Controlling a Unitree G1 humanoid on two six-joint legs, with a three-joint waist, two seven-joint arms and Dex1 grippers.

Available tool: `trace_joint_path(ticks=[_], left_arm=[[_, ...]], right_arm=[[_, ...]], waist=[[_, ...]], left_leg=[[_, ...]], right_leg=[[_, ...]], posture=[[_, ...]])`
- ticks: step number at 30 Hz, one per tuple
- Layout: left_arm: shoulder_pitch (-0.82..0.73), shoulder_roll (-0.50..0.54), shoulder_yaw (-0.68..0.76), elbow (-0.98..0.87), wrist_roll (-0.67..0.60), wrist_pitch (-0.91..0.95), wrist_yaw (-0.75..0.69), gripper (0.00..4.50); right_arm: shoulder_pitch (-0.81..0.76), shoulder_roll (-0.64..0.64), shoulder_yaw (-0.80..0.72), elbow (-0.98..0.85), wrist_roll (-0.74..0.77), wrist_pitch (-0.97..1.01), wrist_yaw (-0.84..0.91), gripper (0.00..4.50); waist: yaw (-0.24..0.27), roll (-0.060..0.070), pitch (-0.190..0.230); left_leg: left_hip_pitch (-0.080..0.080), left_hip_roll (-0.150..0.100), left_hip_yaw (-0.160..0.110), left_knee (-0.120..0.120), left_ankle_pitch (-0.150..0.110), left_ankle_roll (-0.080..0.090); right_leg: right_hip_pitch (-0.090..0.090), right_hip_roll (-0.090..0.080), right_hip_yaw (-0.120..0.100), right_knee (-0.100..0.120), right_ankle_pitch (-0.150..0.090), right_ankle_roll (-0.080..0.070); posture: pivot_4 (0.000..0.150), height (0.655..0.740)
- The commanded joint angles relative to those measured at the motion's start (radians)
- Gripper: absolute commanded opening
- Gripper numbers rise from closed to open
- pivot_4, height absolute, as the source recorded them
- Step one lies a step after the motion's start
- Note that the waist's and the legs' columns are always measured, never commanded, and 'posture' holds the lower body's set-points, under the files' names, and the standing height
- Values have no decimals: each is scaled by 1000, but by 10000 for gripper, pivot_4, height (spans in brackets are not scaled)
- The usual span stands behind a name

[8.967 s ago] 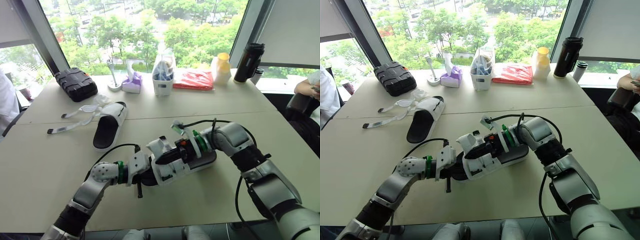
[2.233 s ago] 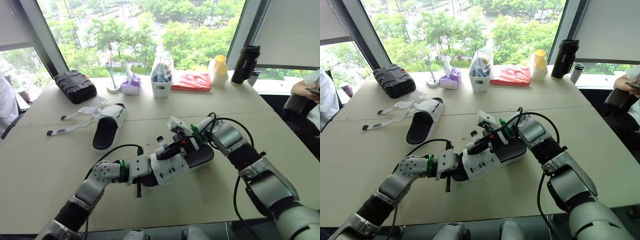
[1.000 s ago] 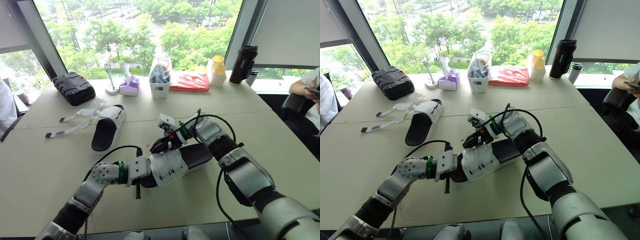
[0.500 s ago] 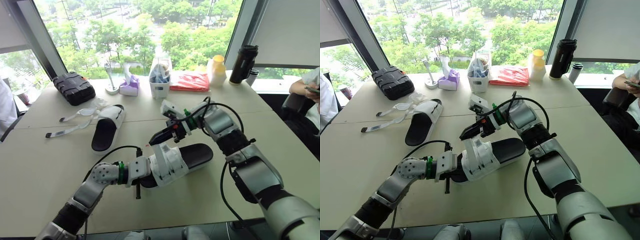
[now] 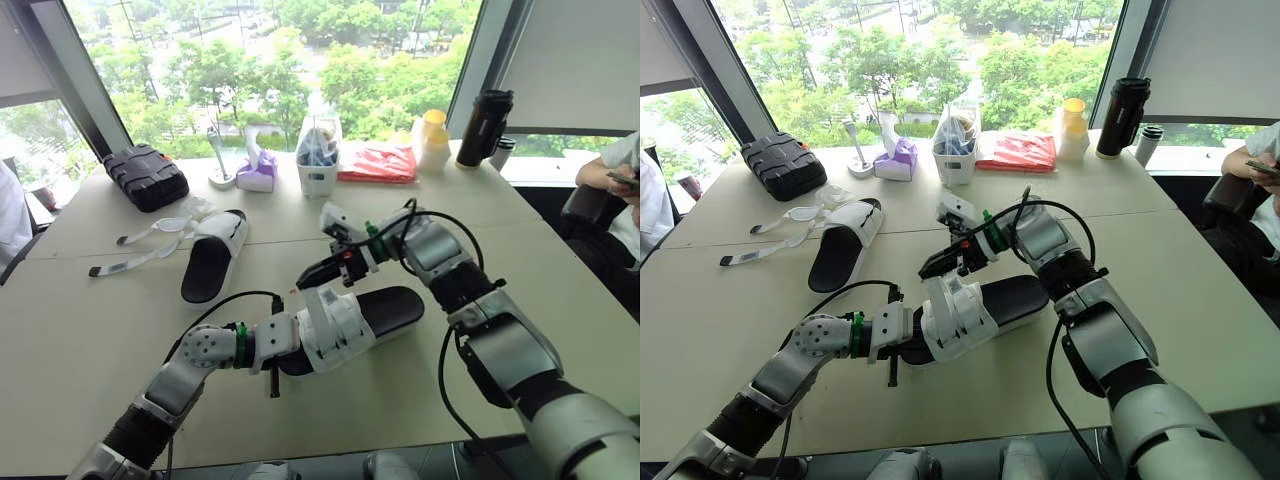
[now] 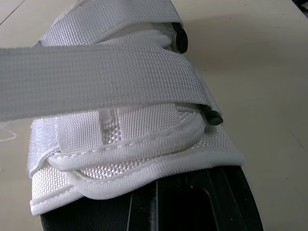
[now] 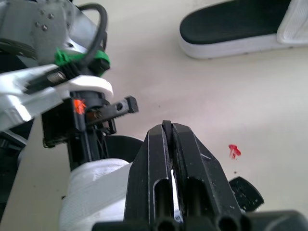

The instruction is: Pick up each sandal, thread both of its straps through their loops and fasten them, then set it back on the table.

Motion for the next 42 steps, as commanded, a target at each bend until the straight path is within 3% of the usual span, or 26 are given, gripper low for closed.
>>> trace_joint_path(ticks=[1, 7, 14, 17, 21, 27, 34, 42], left_arm=[[82, 42, -123, 111, 135, 65, -37, 0], [86, 41, -122, 103, 134, 69, -30, 0], [92, 38, -118, 96, 131, 76, -25, 0], [90, 37, -118, 97, 131, 77, -23, 0], [89, 35, -116, 99, 131, 76, -24, 0], [87, 33, -116, 101, 135, 74, -26, 0], [77, 24, -118, 110, 137, 72, -23, 0], [72, 18, -117, 119, 139, 66, -20, 0]], right_arm=[[-51, 30, -7, 92, -52, -108, -63, 360], [-41, 51, 32, 235, -158, -277, -129, 360], [0, 67, 69, 252, -237, -407, -191, 360], [0, 73, 58, 253, -236, -421, -202, 9332], [-33, 83, 18, 281, -234, -445, -266, 28528], [-114, 88, -49, 359, -200, -371, -265, 28528], [-187, 93, -93, 420, -171, -98, -130, 28528], [-180, 119, -84, 448, -194, 45, -80, 28528]], waist=[[-1, 0, 0], [-3, 1, -1], [-4, 2, -8], [-4, 2, -8], [0, 2, -8], [0, 3, -7], [0, 3, -7], [0, 4, -7]], left_leg=[[0, 0, 0, 0, 0, 0], [2, 0, 0, 0, 0, 0], [5, 1, 0, 0, 0, 0], [6, 1, 0, 0, 0, 0], [2, 1, -1, -1, 0, 0], [1, 1, 0, -3, 0, 0], [1, 0, 0, -3, 0, 0], [1, 0, 0, -3, 0, 0]], right_leg=[[0, 0, 0, 0, 0, 0], [0, 1, 0, 1, 0, 0], [2, 3, 0, 2, -2, 1], [2, 3, 0, 2, -4, -1], [-1, 3, 1, 3, 0, -3], [-1, 2, 1, 2, -1, -3], [0, 2, 1, 2, -1, -3], [-1, 2, 1, 2, -1, -3]], posture=[[1500, 7400], [1500, 7400], [1500, 7400], [1500, 7400], [1500, 7400], [1500, 7400], [1500, 7400], [1500, 7400]])
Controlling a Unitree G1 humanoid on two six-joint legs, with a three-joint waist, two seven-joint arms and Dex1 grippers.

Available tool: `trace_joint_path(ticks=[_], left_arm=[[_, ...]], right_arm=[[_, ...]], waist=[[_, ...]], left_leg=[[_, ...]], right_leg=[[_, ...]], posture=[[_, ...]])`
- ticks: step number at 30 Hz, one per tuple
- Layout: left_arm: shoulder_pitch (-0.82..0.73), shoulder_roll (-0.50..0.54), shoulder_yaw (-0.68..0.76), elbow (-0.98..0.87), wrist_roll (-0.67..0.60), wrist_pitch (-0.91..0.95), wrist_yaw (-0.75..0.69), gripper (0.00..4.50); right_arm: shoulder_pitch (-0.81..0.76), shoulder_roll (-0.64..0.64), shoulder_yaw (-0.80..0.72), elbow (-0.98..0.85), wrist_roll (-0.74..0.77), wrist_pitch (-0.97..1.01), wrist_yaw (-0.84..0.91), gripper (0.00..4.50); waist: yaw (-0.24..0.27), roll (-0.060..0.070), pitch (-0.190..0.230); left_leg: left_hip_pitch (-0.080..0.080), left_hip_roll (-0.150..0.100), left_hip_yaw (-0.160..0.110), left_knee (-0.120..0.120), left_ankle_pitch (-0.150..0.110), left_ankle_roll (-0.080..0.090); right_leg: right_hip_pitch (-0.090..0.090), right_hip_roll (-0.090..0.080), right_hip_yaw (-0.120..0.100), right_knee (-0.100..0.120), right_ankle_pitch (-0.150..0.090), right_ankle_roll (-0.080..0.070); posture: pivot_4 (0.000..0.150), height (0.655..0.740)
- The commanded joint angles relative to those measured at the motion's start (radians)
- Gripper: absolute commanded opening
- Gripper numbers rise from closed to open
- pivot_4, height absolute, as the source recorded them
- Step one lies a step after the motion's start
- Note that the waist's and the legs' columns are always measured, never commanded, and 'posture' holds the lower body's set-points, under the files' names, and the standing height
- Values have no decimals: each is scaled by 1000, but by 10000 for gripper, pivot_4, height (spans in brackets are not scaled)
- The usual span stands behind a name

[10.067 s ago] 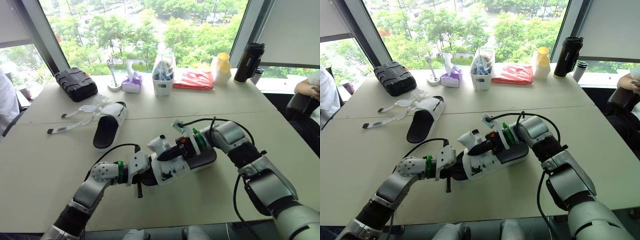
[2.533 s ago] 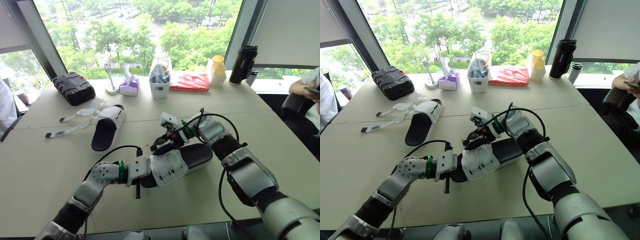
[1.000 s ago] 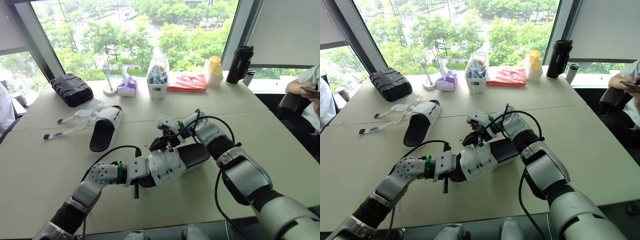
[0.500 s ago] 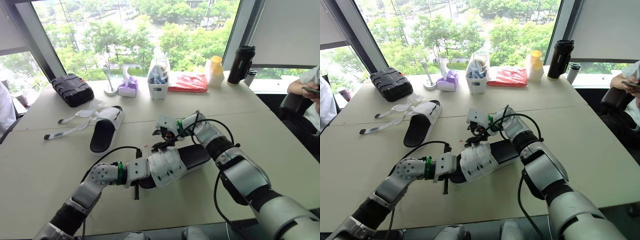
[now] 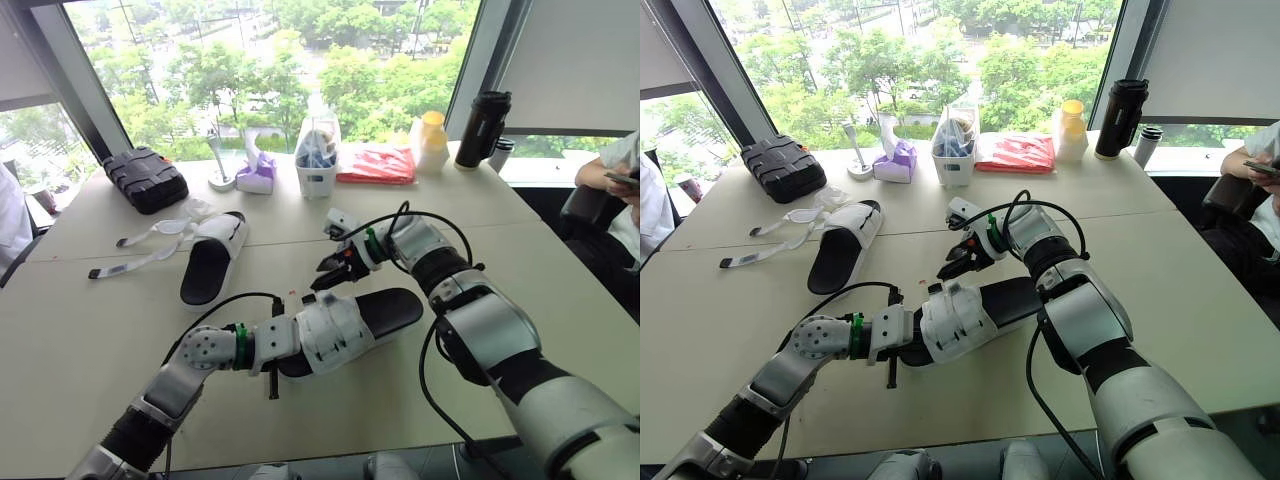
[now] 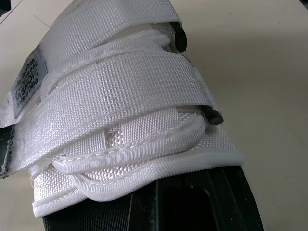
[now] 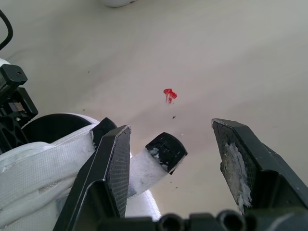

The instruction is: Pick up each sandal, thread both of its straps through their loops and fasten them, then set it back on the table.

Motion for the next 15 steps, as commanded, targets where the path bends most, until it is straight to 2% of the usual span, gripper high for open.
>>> trace_joint_path(ticks=[1, 10, 13, 15], left_arm=[[63, 15, -114, 137, 119, 64, -26, 0], [69, 17, -110, 128, 118, 69, -21, 0], [72, 17, -109, 127, 118, 69, -19, 0], [72, 17, -108, 128, 118, 69, -18, 0]], right_arm=[[-23, 24, -6, 19, -3, 47, 0, 28528], [-27, 50, -6, 74, -14, 113, 22, 28528], [-32, 51, -17, 77, -7, 119, 25, 20966], [-39, 49, -27, 78, 1, 128, 31, 10898]], waist=[[0, 0, 0], [0, 0, 0], [1, 0, 0], [1, 0, 0]], left_leg=[[0, 0, 0, 0, 0, 0], [0, 0, 0, 0, 0, 0], [0, -1, 0, 0, 0, 0], [0, -1, 0, 0, 0, 0]], right_leg=[[0, 0, 0, 0, 0, 0], [0, 0, 0, 0, 0, 0], [0, 0, 0, 0, 0, 0], [0, 0, 0, 0, 0, 0]], posture=[[1500, 7400], [1500, 7400], [1500, 7400], [1500, 7400]])
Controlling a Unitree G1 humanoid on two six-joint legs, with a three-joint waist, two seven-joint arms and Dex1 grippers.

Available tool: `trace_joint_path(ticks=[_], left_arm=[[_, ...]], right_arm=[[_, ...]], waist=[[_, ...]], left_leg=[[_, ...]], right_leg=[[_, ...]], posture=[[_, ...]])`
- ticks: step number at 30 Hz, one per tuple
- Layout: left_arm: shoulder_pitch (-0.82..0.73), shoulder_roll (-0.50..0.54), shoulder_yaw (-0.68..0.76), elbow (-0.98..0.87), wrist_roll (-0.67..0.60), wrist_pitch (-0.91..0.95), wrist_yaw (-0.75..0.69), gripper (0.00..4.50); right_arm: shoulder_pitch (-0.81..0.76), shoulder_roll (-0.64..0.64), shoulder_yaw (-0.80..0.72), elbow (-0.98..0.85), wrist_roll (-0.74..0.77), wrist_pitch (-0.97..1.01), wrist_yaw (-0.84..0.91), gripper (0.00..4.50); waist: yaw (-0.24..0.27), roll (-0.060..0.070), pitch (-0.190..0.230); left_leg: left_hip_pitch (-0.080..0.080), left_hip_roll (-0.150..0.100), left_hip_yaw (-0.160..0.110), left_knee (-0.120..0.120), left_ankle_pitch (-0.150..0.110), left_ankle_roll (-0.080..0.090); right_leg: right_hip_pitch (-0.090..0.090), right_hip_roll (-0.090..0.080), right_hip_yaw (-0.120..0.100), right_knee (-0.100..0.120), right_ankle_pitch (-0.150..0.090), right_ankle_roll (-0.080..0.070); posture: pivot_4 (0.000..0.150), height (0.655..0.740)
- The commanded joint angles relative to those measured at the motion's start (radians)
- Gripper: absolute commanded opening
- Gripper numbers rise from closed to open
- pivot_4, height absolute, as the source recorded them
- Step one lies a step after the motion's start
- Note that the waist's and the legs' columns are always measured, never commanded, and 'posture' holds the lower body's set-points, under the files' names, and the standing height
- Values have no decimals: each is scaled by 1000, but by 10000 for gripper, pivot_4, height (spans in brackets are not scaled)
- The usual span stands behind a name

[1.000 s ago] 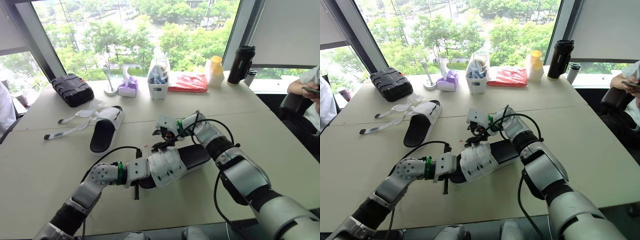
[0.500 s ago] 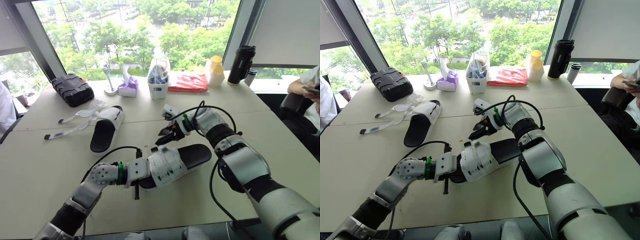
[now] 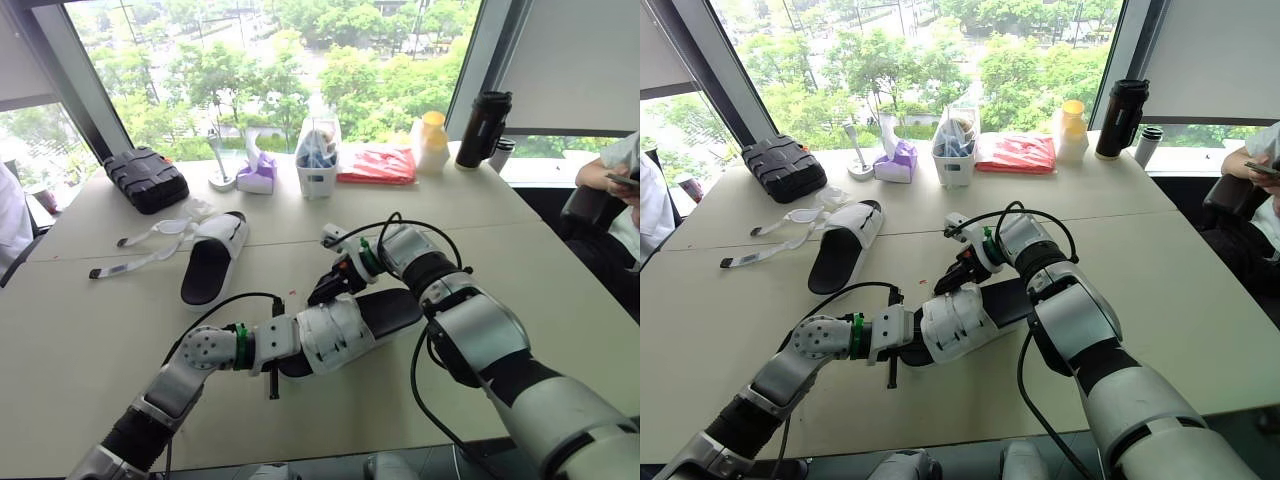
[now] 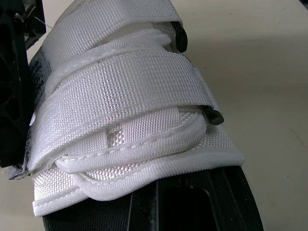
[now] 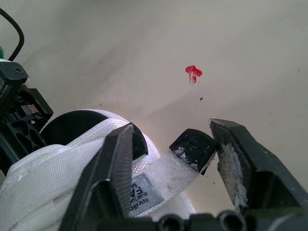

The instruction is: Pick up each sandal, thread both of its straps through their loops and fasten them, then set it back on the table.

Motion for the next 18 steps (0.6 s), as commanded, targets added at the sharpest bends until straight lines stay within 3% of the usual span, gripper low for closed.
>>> trace_joint_path(ticks=[1, 2, 3, 13, 18], left_arm=[[72, 18, -108, 129, 117, 69, -18, 0], [72, 17, -107, 130, 117, 68, -16, 0], [71, 16, -107, 130, 118, 67, -16, 0], [69, 13, -109, 135, 119, 66, -20, 0], [73, 16, -118, 134, 121, 71, -29, 0]], right_arm=[[-37, 6, -25, 2, 15, 26, 26, 5465], [-43, 0, -37, -1, 23, 36, 29, 1521], [-49, -6, -47, -5, 30, 44, 33, 639], [-119, -75, -152, -81, 132, 189, 111, 639], [-107, -130, -159, -238, 189, 286, 165, 639]], waist=[[0, 0, 0], [0, 0, 0], [0, 0, 0], [2, 1, 1], [2, 1, 1]], left_leg=[[0, 0, 0, 0, 0, 0], [0, 0, 0, 0, 0, 0], [0, 0, 0, 0, 0, 0], [-1, 0, 0, 0, 0, 0], [-2, 0, 0, 0, 0, 0]], right_leg=[[0, 0, 0, 0, 0, 0], [0, 0, 0, 0, 0, 0], [0, 0, 0, 0, 0, 0], [0, -1, 0, -1, 0, 0], [0, -1, 0, -1, 0, 1]], posture=[[1500, 7400], [1500, 7400], [1500, 7400], [1500, 7400], [1500, 7400]])
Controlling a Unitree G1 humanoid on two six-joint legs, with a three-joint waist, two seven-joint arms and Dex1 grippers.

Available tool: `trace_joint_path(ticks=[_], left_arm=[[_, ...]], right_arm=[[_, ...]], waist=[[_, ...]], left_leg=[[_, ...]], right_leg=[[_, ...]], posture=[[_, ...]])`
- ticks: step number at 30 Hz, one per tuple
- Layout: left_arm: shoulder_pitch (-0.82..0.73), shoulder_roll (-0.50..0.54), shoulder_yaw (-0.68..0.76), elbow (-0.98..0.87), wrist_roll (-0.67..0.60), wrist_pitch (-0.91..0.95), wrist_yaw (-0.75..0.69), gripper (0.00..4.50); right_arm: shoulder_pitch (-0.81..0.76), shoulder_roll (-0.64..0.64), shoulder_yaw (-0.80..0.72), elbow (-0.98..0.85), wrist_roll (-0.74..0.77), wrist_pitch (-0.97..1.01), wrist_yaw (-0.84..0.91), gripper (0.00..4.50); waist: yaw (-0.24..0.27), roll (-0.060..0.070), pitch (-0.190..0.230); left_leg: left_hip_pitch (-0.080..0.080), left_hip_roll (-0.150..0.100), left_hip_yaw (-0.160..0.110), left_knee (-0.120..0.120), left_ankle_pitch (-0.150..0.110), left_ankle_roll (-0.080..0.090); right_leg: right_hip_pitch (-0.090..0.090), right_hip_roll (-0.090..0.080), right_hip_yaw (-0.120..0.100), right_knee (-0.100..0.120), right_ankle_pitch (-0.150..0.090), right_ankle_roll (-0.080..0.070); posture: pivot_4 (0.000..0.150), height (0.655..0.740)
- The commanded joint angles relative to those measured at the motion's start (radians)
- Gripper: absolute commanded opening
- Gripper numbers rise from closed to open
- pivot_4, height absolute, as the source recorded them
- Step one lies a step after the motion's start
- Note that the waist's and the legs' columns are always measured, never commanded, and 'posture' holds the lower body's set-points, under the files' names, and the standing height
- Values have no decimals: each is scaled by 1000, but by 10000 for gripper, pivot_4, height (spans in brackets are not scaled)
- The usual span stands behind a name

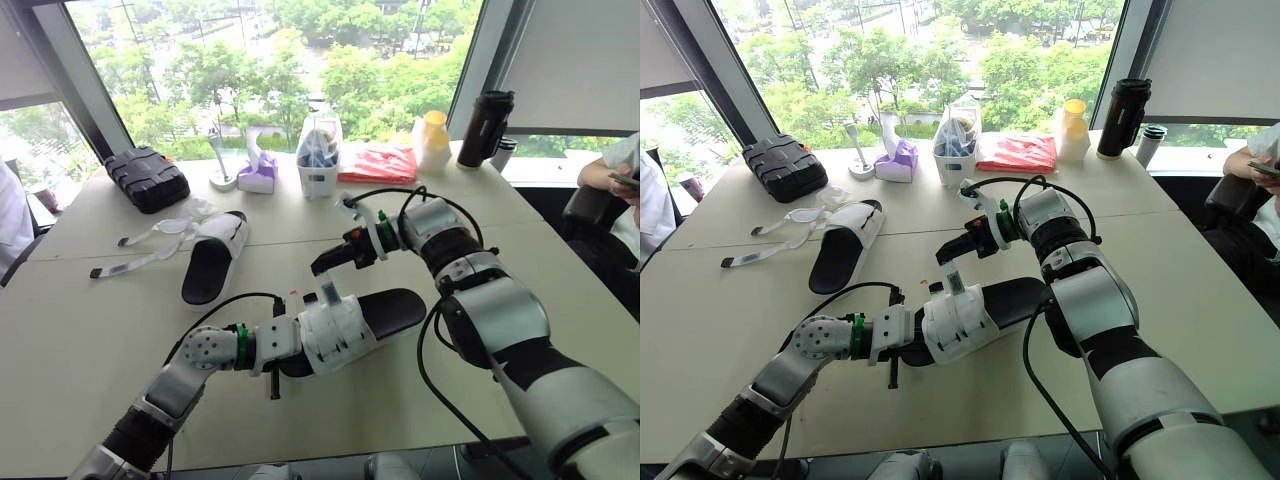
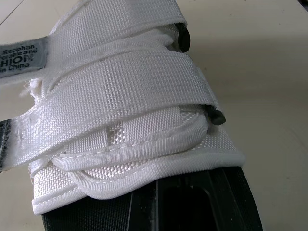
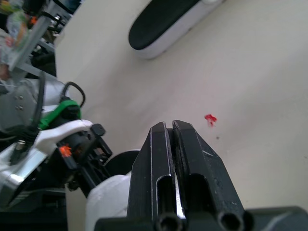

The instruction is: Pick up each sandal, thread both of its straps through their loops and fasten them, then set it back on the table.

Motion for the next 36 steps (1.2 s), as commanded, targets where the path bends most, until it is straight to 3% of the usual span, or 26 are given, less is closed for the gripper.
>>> trace_joint_path(ticks=[1, 10, 28, 36], left_arm=[[73, 23, -119, 134, 122, 71, -30, 0], [77, 30, -138, 139, 137, 54, -41, 0], [93, 32, -135, 122, 138, 56, -34, 0], [103, 34, -132, 109, 136, 61, -28, 0]], right_arm=[[-20, -48, -39, -162, 74, 64, 37, 639], [-29, -90, -84, -258, 166, 107, -9, 639], [-16, 36, -36, 111, 59, -193, -179, 639], [24, 60, -22, 165, -7, -283, -213, 639]], waist=[[0, 0, 0], [-3, 0, 0], [-4, 0, 0], [-4, 0, 0]], left_leg=[[0, 0, 0, 0, 0, 0], [0, 1, 0, 0, 0, 0], [1, 1, 0, 0, 0, 0], [1, 0, 0, 0, 0, 0]], right_leg=[[0, 0, 0, 0, 0, 0], [0, 0, 0, 0, 0, 1], [0, 0, 0, 0, 0, 0], [0, 0, 0, 0, 0, 0]], posture=[[1500, 7400], [1500, 7400], [1500, 7400], [1500, 7400]])
